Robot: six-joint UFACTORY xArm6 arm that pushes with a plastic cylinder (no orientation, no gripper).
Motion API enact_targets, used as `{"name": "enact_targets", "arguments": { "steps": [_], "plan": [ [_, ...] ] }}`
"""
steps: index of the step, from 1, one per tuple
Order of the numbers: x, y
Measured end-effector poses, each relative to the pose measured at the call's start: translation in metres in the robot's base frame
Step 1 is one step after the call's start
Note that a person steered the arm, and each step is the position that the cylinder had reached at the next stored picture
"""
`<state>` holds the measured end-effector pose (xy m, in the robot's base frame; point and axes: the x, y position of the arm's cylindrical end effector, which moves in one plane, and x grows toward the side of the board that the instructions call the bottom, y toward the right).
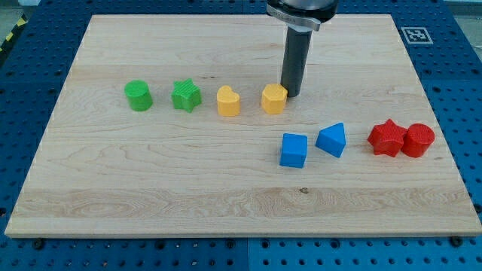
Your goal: Nudge the red star and red circle down and right a bit
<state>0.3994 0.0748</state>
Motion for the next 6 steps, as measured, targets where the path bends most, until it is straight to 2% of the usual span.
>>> {"name": "enact_targets", "arguments": {
  "steps": [1, 4, 6],
  "plan": [
    [0.001, 0.005],
    [0.056, 0.116],
    [0.093, 0.102]
  ]
}}
